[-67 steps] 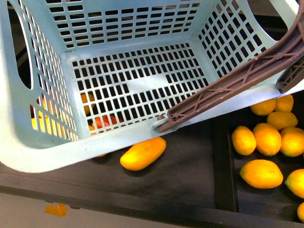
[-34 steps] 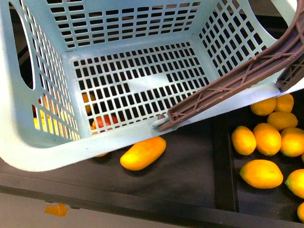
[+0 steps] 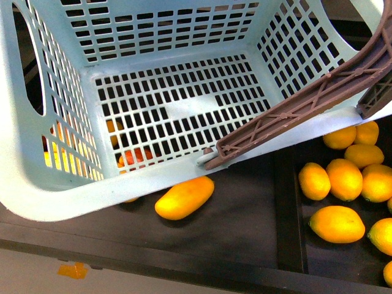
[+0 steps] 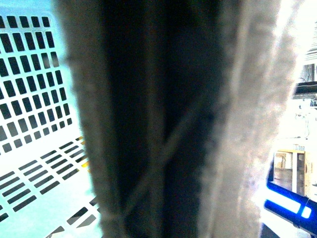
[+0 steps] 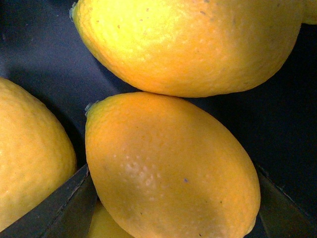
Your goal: Pick lemon and mango into basket
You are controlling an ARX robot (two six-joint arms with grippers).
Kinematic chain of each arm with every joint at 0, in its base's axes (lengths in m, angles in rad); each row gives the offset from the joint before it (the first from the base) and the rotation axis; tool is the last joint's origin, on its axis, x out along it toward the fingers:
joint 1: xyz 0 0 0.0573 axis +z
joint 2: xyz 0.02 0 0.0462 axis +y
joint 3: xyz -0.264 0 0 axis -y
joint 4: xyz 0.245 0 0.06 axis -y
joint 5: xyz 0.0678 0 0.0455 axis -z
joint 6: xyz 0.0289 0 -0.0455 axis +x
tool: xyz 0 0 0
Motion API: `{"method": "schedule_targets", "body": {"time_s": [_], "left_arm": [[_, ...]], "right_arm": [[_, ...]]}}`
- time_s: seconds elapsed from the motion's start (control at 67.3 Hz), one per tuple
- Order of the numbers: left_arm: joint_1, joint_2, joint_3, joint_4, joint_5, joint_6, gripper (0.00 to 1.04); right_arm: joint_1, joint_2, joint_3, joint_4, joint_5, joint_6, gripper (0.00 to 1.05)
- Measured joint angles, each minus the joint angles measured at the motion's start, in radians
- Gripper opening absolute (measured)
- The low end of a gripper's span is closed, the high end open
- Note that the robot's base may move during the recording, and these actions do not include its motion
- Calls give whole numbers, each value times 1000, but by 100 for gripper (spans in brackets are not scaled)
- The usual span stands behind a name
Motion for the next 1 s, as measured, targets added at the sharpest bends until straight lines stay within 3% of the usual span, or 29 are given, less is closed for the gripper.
{"method": "schedule_targets", "body": {"time_s": [0.461, 0.758, 0.996], "left_arm": [[0, 0, 0, 0, 0, 0, 15], [0, 0, 0, 0, 0, 0, 15], [0, 0, 0, 0, -3, 0, 15]], "right_arm": [[-12, -46, -53, 27, -57, 94, 79], [-61, -295, -121, 15, -284, 288, 79], [-103, -616, -284, 120, -567, 556, 79]]}}
